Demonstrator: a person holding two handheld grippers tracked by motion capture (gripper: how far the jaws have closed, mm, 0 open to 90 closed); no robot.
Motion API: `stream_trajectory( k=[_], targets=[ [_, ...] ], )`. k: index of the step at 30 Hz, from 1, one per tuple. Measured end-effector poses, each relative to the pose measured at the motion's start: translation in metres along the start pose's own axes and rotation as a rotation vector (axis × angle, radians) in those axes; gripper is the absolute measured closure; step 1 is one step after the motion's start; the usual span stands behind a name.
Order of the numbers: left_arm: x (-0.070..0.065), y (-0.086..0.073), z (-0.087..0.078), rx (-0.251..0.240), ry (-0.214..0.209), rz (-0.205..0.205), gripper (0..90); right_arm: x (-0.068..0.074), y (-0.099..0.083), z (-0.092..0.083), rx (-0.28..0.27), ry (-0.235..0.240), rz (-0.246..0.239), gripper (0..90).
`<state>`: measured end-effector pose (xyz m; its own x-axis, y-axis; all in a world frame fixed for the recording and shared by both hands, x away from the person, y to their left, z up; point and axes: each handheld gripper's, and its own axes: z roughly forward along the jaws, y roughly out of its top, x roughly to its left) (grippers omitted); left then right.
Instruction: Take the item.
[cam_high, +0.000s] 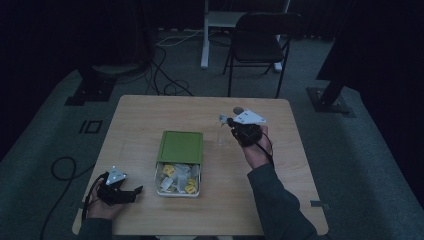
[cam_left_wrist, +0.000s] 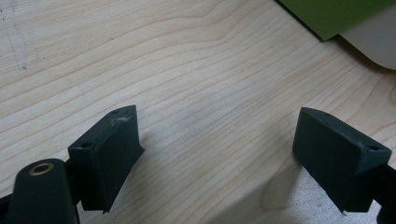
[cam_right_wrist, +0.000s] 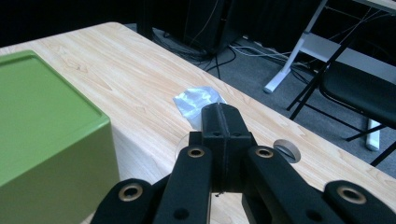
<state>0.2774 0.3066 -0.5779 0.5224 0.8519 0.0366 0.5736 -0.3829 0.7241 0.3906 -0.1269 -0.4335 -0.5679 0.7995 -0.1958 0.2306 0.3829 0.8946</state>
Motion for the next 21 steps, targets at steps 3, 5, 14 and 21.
stream_trajectory(
  k=[3,5,14,21],
  targets=[
    [0.0,0.0,0.0,0.0,0.0,0.001,15.7,-0.002,-0.002,0.004,0.008,-0.005,0.001,90.0],
    [0.0,0.0,0.0,0.0,0.001,0.002,15.7,-0.002,-0.002,0.005,0.01,-0.005,0.001,90.0],
    [0.0,0.0,0.0,0.0,0.0,0.0,15.7,-0.003,-0.008,0.015,0.027,-0.009,0.01,90.0],
    [0.0,0.0,0.0,0.0,0.0,0.0,15.7,-0.003,-0.015,0.02,0.042,-0.005,0.02,90.0]
  ],
)
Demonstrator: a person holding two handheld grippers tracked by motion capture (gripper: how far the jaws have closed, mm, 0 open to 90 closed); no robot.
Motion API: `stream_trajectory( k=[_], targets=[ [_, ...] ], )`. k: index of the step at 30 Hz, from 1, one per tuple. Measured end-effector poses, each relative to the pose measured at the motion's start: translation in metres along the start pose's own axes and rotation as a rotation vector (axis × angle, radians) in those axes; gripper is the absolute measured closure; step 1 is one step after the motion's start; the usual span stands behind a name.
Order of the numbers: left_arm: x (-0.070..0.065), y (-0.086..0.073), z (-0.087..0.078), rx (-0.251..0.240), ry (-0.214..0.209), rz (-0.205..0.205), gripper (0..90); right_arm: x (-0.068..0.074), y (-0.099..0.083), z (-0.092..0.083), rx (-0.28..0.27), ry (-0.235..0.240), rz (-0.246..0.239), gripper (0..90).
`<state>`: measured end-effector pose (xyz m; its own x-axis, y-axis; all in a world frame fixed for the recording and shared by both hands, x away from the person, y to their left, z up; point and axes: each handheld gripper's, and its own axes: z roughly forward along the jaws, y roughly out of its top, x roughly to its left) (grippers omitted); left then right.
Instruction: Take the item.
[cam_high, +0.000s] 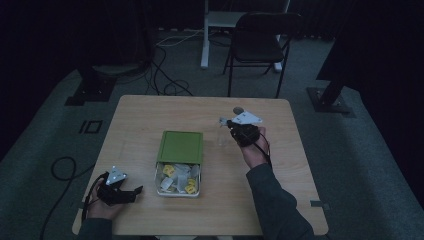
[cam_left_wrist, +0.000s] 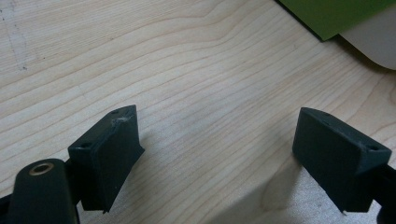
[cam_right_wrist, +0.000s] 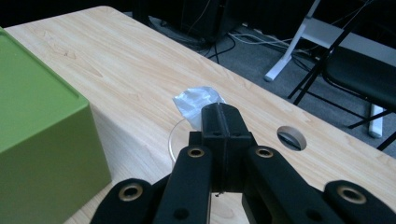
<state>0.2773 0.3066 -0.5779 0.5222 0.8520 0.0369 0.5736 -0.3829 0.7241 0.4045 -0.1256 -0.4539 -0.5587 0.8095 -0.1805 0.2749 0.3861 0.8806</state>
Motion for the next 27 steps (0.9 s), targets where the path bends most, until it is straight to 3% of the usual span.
stream_trajectory(
  k=[26,27],
  targets=[
    [0.0,0.0,0.0,0.001,0.0,0.0,15.7,0.003,-0.011,0.019,0.052,0.012,-0.003,90.0],
    [0.0,0.0,0.0,0.0,0.0,0.0,15.7,0.001,-0.012,0.02,0.052,0.006,0.016,71.4]
  ],
)
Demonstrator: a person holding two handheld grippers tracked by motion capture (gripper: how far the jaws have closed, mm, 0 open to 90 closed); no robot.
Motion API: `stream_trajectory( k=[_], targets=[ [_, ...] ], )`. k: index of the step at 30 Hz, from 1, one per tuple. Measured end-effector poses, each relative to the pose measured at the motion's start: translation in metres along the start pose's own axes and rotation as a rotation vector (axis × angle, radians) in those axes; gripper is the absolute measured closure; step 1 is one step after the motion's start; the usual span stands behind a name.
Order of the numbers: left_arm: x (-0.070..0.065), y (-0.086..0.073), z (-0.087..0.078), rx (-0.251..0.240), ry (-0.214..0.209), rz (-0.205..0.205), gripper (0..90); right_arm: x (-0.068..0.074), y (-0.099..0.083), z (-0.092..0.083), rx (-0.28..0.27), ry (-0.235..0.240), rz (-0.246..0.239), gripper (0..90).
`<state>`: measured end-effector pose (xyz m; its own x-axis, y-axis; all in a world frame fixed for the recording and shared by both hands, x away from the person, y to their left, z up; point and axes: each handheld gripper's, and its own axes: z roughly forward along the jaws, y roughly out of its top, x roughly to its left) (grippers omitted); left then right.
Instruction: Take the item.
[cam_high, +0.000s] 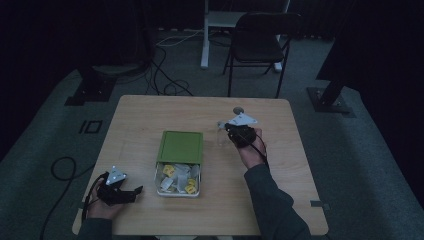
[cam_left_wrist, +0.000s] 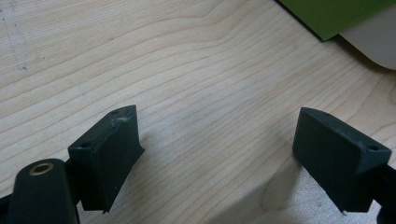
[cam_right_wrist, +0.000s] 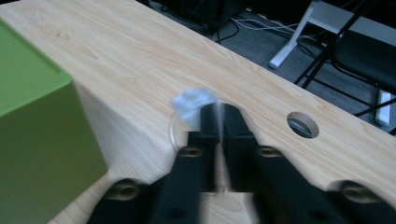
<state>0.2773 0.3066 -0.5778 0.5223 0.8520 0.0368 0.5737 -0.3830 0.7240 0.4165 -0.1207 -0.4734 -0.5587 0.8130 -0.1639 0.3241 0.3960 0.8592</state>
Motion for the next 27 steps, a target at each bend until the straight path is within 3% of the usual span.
stream_trajectory(
  k=[4,5,9,27],
  targets=[
    [0.0,0.0,0.0,0.0,0.0,0.0,15.7,-0.004,-0.001,-0.001,-0.004,-0.009,0.039,61.2],
    [0.0,0.0,0.0,0.0,0.0,0.0,15.7,-0.007,-0.002,-0.006,-0.007,-0.029,0.05,57.4],
    [0.0,0.0,0.0,0.0,0.0,0.0,15.7,-0.012,-0.006,-0.013,-0.002,-0.039,0.043,54.4],
    [0.0,0.0,0.0,0.0,0.0,-0.001,15.7,-0.038,-0.044,-0.042,0.042,-0.066,0.05,52.6]
  ],
)
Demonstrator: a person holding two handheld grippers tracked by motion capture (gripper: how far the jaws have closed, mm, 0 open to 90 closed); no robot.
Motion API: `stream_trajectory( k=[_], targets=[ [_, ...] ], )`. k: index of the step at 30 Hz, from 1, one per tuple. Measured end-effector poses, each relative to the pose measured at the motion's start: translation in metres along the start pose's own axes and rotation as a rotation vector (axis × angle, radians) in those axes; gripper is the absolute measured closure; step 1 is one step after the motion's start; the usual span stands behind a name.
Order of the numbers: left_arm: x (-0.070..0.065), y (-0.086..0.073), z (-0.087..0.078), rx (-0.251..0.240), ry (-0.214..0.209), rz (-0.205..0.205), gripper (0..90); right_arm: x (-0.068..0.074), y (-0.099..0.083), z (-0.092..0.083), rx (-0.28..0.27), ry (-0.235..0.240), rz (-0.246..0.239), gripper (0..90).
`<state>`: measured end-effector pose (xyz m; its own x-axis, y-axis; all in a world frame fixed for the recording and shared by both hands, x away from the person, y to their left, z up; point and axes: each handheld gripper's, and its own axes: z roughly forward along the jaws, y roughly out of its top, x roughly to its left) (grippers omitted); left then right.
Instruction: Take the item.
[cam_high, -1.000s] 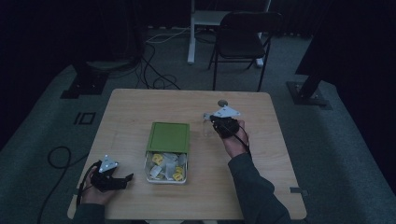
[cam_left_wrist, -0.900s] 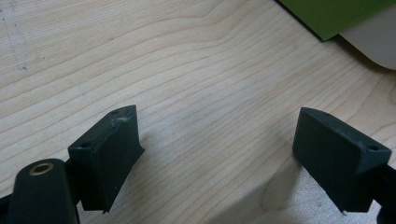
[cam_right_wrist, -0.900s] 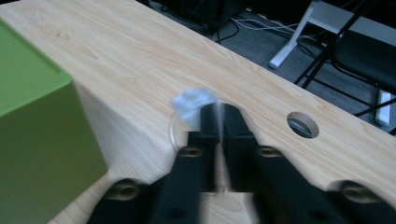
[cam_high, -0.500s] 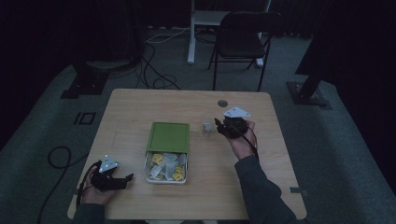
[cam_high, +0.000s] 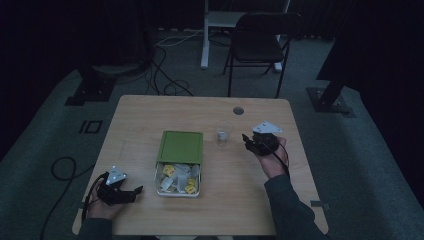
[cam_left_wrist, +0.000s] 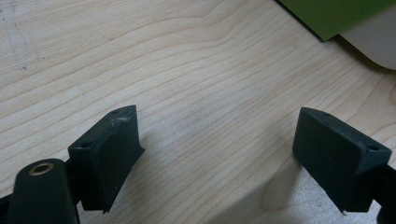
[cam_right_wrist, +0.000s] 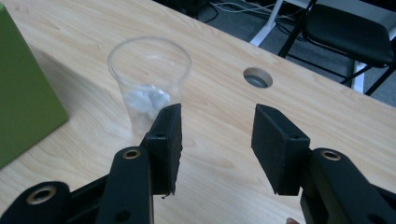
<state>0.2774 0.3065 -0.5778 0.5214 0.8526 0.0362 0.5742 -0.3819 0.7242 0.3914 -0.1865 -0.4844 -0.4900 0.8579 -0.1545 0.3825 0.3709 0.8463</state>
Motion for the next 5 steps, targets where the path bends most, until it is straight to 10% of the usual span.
stream_trajectory(
  k=[5],
  targets=[
    [0.0003,0.0004,0.0004,0.0,0.0,0.001,15.7,-0.0048,-0.0116,-0.0029,0.012,-0.005,0.014,52.7]
  ],
)
